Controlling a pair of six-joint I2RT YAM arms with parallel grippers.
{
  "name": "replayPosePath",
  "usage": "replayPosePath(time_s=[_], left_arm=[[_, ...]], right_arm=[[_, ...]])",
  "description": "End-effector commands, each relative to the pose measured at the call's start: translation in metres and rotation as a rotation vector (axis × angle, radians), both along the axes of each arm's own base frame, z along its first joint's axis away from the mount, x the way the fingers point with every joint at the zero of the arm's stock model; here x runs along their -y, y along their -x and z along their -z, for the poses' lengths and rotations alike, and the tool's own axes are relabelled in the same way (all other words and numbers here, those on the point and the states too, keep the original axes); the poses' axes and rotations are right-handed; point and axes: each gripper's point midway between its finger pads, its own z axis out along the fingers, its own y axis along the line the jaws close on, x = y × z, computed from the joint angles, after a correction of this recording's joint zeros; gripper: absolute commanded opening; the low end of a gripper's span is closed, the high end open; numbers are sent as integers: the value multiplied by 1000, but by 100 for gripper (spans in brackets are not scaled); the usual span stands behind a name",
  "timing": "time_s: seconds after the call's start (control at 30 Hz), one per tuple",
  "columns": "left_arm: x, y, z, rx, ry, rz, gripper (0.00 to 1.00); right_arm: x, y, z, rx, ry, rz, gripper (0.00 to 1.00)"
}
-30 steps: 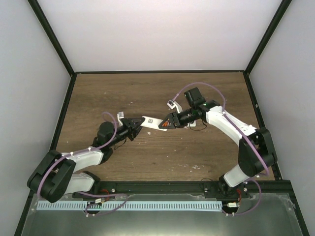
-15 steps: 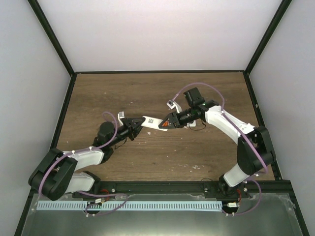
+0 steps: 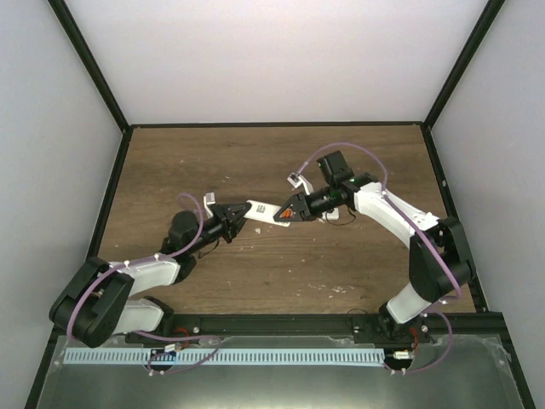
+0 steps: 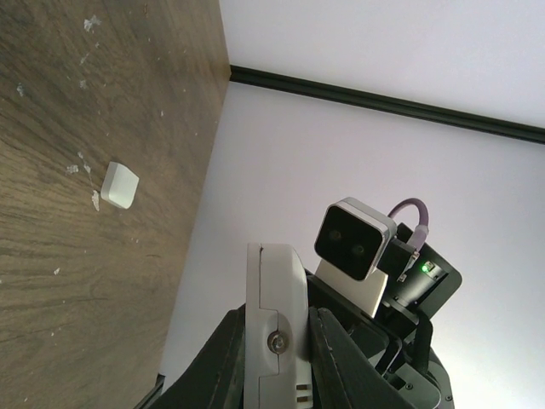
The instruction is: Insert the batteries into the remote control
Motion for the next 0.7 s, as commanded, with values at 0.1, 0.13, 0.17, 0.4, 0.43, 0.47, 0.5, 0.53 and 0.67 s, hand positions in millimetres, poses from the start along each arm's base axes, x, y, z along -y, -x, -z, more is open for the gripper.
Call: replayPosePath(time_s=[0.1,0.13,0.17,0.4,0.43,0.47,0.5,0.53,0.67], left_arm=[[0,-3,-25,98,39,-14,0],[0,-3,-26,104,41,-13,0],[0,-2,-26,106,42,-13,0],[-6,-2,-35,153,76,-42,0],[-6,-2,-37,160,78,-44,0],[-6,-2,-38,164,81,-43,0],[-6,-2,-40,169,82,-44,0],[-6,-2,-41,175,85,-47,0],[-9,-2,-44,190,97,-60,0]], right_arm=[[-7,-7,-27,53,-72,-13,40],[-7,-7,-28,55,-77,-14,40],[-7,-7,-29,57,-82,-16,39],[-9,-4,-33,54,-113,-22,37],[-9,-5,-33,56,-115,-20,37],[-9,-4,-33,56,-115,-20,37],[-9,-4,-33,57,-115,-20,37],[-9,-4,-34,60,-116,-20,37],[-8,-5,-36,77,-114,-15,42]])
